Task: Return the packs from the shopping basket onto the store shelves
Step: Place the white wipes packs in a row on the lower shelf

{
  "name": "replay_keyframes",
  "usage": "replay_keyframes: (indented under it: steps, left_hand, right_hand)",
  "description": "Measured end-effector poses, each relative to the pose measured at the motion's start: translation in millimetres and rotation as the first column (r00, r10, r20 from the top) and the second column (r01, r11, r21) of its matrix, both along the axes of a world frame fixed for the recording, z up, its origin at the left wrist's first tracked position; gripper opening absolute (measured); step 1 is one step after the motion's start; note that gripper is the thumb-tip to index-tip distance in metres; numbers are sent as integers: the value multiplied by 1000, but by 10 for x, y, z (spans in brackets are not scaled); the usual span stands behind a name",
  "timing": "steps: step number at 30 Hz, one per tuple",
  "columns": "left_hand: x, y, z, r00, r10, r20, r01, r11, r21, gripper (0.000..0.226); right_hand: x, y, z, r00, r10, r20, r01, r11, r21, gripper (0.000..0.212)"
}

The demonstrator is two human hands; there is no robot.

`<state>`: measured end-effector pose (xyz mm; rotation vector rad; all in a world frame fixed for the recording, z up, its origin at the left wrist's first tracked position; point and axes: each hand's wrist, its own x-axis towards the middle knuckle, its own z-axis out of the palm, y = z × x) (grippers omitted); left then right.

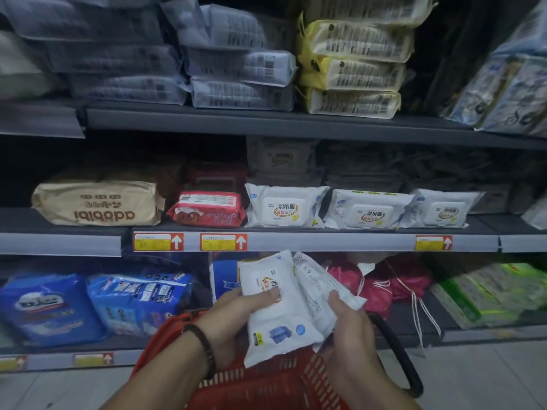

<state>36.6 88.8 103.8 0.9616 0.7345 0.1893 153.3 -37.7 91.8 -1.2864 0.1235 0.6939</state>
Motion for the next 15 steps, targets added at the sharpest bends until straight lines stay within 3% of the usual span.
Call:
replay_keyframes:
  steps: [3, 5, 6, 8, 10, 13, 14, 15]
  left_hand:
    - [-32, -8, 21, 986, 144, 87, -147, 989, 29, 37]
    - [-42, -36, 29, 963, 251, 95, -257, 964, 67, 42]
    - [-32, -40, 18, 949, 297, 106, -305, 950, 72, 44]
    - [-22, -49, 41, 916, 373, 146, -383, 922, 47, 41]
    - [-18, -44, 110, 922, 349, 171, -342, 937, -67, 53]
    - [-29, -74, 209, 943, 202, 264, -165, 974, -156, 79]
    - [-29, -81, 194, 935, 204, 290, -173, 976, -131, 75]
    - [-22, -84, 170, 922, 238, 304, -218, 971, -98, 68]
  right_hand:
    - [-38, -44, 38, 991, -78, 106, 74, 996, 41, 19]
    - [-55, -101, 70, 945, -93, 313, 90, 996, 26, 17]
    - [-65, -136, 88, 880, -70, 470, 79, 997, 2, 18]
    - [-67, -201, 110, 634, 33, 772, 12, 999, -53, 19]
    - [10, -248, 71, 329, 153, 932, -96, 987, -128, 38]
    - [96, -236, 28, -130, 390, 912, -176, 896, -408, 69]
    - [110, -241, 40, -194, 441, 876, -183, 861, -474, 71]
    - [120, -256, 56, -196, 490, 850, -207, 826, -524, 72]
